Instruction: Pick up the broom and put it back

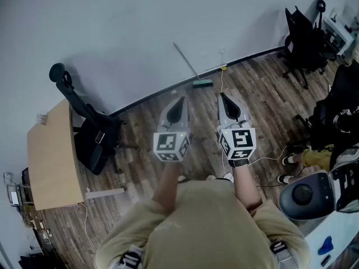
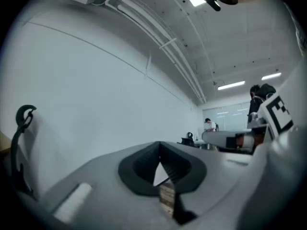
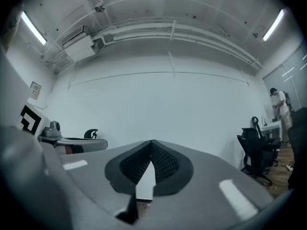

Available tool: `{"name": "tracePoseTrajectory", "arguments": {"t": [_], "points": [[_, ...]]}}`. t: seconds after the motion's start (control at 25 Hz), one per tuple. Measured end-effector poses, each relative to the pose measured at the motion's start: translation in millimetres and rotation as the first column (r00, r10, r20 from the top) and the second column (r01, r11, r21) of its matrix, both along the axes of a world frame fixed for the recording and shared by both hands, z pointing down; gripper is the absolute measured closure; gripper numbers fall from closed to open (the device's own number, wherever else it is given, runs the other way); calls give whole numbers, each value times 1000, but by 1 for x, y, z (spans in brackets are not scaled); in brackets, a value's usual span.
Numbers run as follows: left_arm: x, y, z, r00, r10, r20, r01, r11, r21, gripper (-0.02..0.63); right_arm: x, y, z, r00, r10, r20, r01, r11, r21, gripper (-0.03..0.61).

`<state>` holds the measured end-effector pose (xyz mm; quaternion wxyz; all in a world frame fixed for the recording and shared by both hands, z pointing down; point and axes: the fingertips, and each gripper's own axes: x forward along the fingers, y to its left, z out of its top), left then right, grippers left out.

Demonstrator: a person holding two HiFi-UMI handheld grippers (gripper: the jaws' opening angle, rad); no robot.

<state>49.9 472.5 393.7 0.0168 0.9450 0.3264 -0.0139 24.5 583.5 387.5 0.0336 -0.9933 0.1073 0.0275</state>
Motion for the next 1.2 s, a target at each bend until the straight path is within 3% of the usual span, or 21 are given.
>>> {"name": "tracePoseTrajectory", "arguments": {"t": [0.16,0.28,0.52,0.68,0.96,1.2], "points": [[0,27,20,999,24,21,-24,1000,17,611,12,23,26,999,-1,42,-1,999,43,575],[13,32,25,999,41,4,-41,999,-15,612,27,29,39,998,-21,63,17,998,55,575],[71,41,41,999,36,29,-36,999,-4,611,80,40,55,996,-25,91,20,999,49,575],[124,53,56,994,82,70,-80,996,-26,612,137,46,59,991,-23,134,5,992,129,575],[249,35,39,994,90,60,-84,992,-90,612,243,11,32,993,-39,110,35,999,42,575],[344,-3,57,990,84,109,-69,988,-139,611,339,-13,53,985,72,155,-93,987,133,575]]}}
